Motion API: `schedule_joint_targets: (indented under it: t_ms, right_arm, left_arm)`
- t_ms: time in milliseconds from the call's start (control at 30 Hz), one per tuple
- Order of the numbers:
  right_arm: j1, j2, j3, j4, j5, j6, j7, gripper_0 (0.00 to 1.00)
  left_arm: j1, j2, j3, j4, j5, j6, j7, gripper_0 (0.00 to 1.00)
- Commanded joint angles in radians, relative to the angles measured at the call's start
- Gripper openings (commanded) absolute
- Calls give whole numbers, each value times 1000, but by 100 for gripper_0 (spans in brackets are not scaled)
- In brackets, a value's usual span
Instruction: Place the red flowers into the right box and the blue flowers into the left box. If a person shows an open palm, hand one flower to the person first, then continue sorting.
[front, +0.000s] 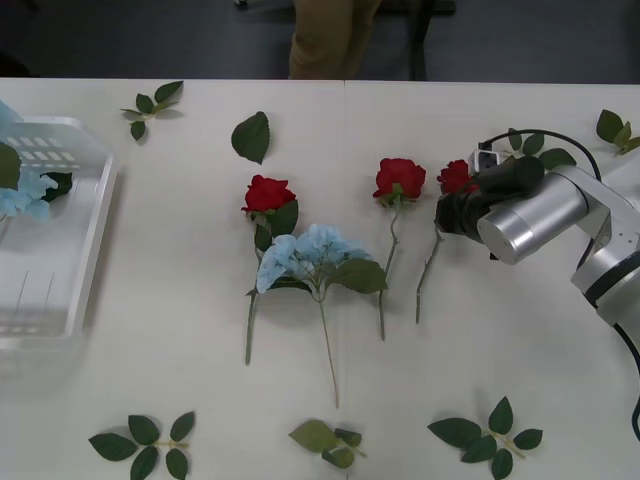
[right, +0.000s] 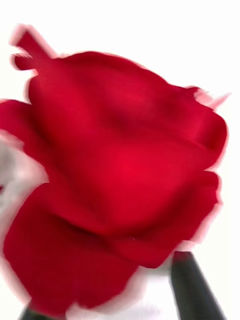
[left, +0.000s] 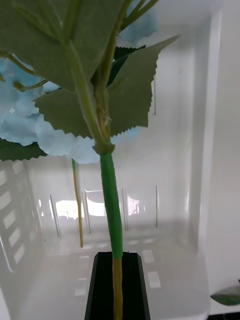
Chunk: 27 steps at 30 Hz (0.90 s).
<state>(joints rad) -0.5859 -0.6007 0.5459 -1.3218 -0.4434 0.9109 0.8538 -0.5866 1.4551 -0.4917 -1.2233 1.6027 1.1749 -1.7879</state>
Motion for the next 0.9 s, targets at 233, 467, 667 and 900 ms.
schedule_joint_targets:
  t_ms: [233, 467, 667, 900]
  right_arm:
    - [-48, 41, -6, 38, 15, -24, 4, 0]
    - [-48, 33, -7, 9, -15, -15, 11, 0]
    - [-45, -8, -50, -129, -92, 140, 14, 0]
    - [-43, -16, -98, -240, -116, 287, 19, 0]
  left_arm:
    - [218, -52, 111, -53, -138, -201, -25, 0]
    - [352, -107, 236, -58, -176, -254, -142, 0]
    - [393, -144, 259, -56, -187, -270, -185, 0]
    - [403, -179, 260, -35, -211, -304, -189, 0]
